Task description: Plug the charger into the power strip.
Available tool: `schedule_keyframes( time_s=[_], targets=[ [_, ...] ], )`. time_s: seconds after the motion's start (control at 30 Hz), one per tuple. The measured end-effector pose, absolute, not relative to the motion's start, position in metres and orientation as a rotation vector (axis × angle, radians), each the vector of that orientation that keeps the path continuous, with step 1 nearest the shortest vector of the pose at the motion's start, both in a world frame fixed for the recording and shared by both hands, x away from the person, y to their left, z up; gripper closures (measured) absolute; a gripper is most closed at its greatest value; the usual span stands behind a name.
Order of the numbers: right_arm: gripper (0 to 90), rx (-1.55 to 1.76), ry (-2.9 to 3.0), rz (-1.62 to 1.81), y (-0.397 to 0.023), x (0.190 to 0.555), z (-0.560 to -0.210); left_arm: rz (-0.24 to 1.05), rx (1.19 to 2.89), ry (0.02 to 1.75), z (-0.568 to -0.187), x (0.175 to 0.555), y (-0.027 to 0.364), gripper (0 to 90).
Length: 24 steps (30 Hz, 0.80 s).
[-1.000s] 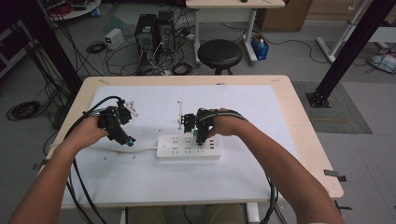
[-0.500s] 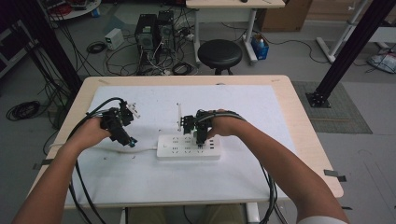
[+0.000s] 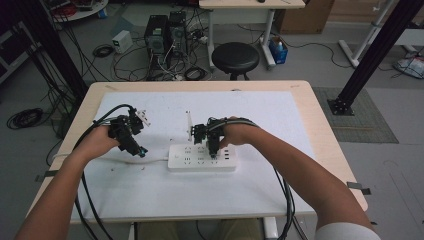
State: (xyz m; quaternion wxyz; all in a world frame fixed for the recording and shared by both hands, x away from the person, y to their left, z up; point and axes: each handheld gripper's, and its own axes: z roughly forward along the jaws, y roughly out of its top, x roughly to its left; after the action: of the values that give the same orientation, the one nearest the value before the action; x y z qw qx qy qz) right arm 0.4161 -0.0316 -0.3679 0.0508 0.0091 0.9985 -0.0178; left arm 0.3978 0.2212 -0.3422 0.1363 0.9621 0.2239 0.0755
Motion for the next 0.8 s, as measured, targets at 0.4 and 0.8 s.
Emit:
schedule_keyframes(
  time_s=[0.4, 0.8],
  targets=[
    [62.1, 0.087, 3.047, 0.127, -0.047, 0.418, -0.372, 0.204, 2.785, 0.653, -0.346, 0.396, 0.226, 19.6],
    [62.0, 0.059, 3.07, 0.107, -0.044, 0.422, -0.373, 0.203, 2.778, 0.662, -0.346, 0.395, 0.226, 19.6]
  ],
)
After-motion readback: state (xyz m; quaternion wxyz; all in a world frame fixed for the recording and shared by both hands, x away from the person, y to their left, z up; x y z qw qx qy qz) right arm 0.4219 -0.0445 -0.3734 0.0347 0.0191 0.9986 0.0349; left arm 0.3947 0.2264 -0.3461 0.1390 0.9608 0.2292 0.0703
